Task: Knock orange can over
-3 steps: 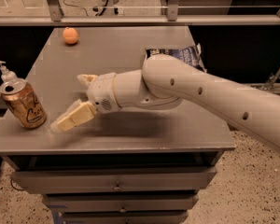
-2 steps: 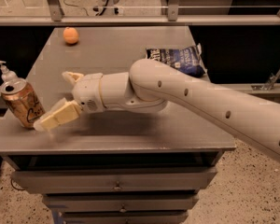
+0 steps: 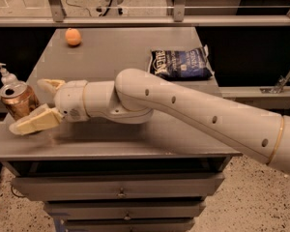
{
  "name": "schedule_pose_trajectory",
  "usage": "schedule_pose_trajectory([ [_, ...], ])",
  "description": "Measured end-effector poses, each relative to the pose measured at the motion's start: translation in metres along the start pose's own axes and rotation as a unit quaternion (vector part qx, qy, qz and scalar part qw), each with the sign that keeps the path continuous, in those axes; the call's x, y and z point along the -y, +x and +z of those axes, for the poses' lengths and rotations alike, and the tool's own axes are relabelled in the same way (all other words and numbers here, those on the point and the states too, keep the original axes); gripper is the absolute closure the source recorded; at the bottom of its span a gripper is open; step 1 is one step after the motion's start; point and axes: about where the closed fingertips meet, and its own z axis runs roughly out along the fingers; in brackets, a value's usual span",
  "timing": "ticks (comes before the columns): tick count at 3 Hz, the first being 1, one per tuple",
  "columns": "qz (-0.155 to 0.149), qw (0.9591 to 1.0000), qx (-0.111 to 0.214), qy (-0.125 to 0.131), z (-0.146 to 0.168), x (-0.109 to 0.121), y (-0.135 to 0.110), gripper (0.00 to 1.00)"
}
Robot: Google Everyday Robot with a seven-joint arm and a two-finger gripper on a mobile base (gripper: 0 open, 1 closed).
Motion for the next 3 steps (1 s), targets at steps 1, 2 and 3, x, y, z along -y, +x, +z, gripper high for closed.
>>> schedule_pose_trajectory([
  [1,-0.002,1.0000,0.006,0.003,0.006,-0.004,0.001,0.41],
  [2,-0.006,0.9999,0.006,0.010,0.006,-0.004,0.001,0.64],
  [3,-0.014,0.9995,-0.005,0.026,-0.009,0.004,-0.005,0.88],
])
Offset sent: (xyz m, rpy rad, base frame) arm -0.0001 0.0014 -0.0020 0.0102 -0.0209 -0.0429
